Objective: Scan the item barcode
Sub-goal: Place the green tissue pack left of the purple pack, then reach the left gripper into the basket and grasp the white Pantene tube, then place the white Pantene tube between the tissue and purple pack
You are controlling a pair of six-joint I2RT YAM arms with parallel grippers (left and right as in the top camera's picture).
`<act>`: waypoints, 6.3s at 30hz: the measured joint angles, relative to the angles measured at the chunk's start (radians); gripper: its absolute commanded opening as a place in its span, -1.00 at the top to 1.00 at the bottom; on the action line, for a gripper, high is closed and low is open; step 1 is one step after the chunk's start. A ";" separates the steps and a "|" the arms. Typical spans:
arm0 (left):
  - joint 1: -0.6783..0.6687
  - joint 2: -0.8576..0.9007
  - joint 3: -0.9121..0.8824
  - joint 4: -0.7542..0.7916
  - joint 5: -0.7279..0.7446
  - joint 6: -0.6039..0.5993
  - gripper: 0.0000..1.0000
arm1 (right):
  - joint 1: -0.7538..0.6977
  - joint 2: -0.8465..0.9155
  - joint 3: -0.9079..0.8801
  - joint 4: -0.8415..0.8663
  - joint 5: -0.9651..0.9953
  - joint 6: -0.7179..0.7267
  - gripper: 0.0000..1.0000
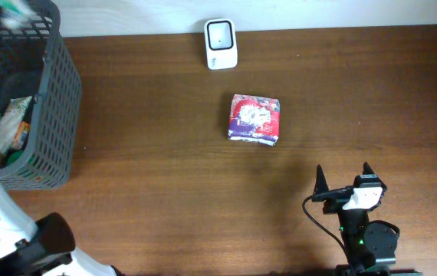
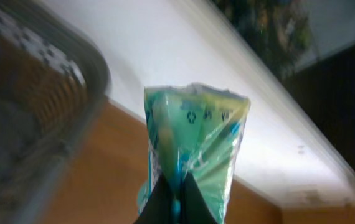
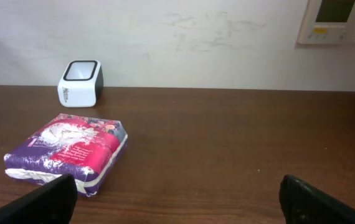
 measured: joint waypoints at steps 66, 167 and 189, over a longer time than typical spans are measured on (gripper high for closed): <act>-0.093 -0.151 -0.575 0.537 -0.990 0.521 -0.95 | 0.000 0.000 0.000 0.000 0.000 0.000 -0.97; 0.204 0.137 -0.412 0.267 -0.288 0.104 1.00 | 0.000 0.000 0.000 0.000 0.000 0.000 -0.97; -1.009 0.404 -0.426 0.133 -0.430 -0.069 1.00 | 0.000 -0.001 0.000 0.000 0.001 0.000 -0.97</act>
